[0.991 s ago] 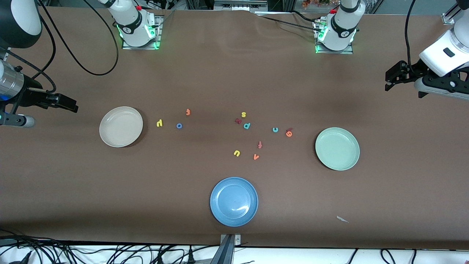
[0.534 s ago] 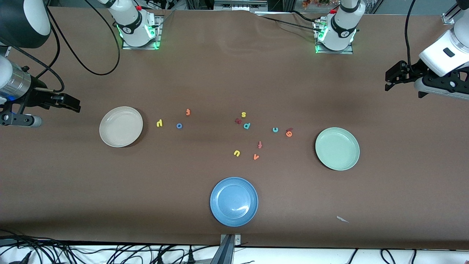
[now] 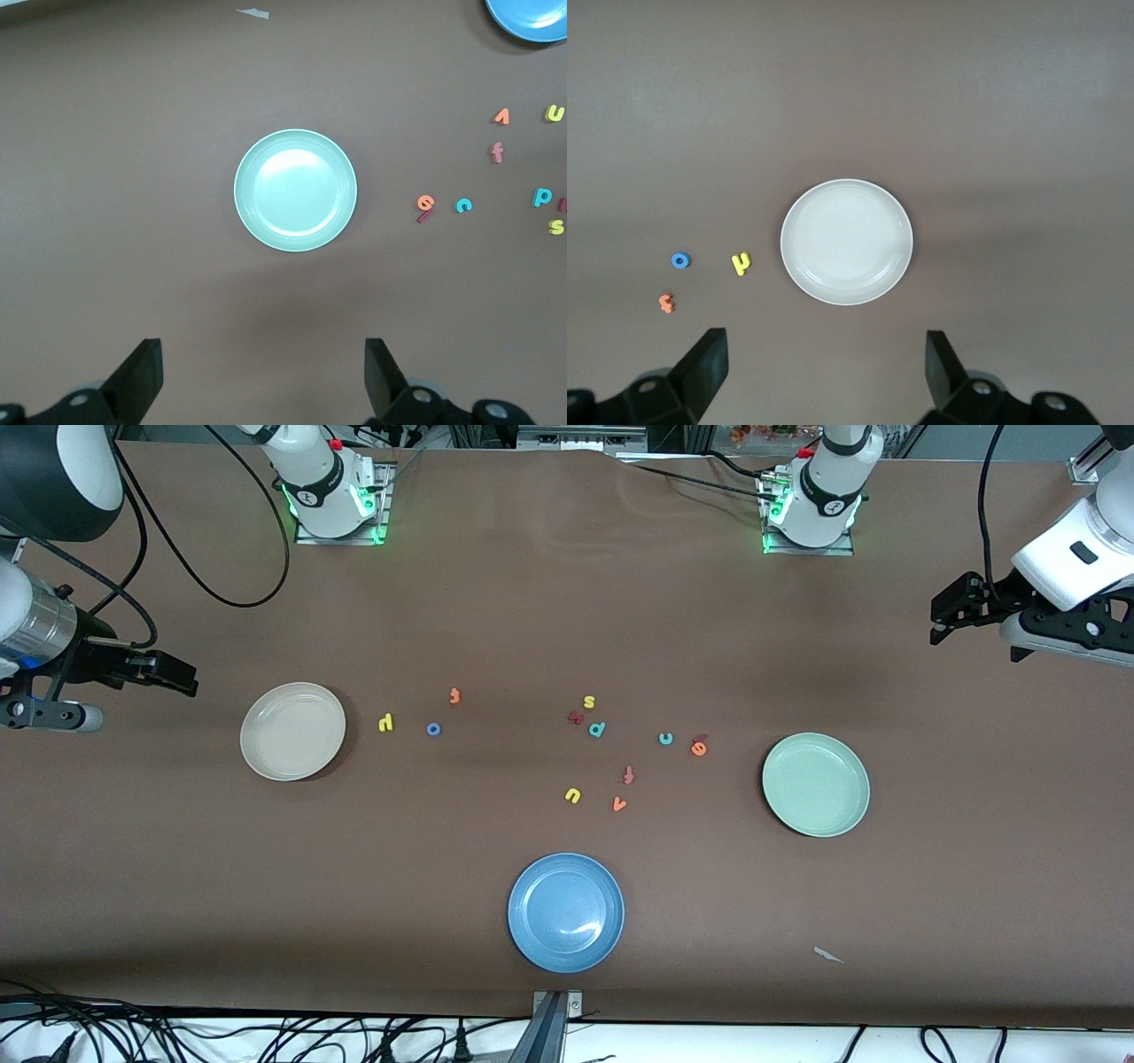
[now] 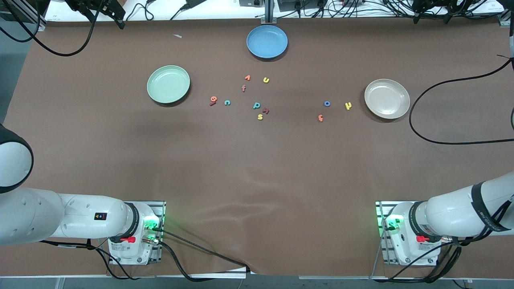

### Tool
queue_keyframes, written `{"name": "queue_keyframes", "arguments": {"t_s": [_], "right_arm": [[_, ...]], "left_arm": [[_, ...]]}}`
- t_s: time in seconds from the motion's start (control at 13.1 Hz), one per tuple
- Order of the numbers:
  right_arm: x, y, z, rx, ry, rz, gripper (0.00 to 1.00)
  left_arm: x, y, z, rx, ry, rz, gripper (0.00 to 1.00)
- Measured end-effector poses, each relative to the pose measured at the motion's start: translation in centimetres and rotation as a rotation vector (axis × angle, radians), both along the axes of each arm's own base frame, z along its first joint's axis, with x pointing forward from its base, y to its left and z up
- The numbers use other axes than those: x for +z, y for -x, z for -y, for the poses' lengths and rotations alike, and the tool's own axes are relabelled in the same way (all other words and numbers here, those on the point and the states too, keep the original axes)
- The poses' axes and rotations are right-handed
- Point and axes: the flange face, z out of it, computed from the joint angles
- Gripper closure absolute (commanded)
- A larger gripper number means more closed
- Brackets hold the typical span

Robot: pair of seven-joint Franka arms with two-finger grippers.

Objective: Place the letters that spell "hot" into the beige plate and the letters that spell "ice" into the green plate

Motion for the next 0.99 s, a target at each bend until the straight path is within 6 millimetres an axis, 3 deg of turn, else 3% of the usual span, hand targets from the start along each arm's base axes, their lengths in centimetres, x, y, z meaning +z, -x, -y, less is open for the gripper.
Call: {"name": "queue_keyframes", "arguments": {"t_s": [0.23, 0.53, 0.76, 0.99], "right_arm": [[0.0, 0.0, 0.0, 0.0, 0.0, 0.0, 0.01], [0.0, 0.0, 0.0, 0.0, 0.0, 0.0, 0.01], [0.0, 0.0, 0.0, 0.0, 0.0, 0.0, 0.01], [0.0, 0.0, 0.0, 0.0, 0.0, -0.001, 0.01]], "left_arm": [[-1.2, 0.1, 2.6, -0.06, -0.056, -0.012, 0.0], [-4.6, -0.7, 6.1, -0.123, -0.064, -0.003, 0.0], [-8.6, -2.1, 10.1, -0.133, -0.052, 0.013, 0.0], [-13.9, -3.7, 14.4, -0.177, -0.031, 0.034, 0.0]]}}
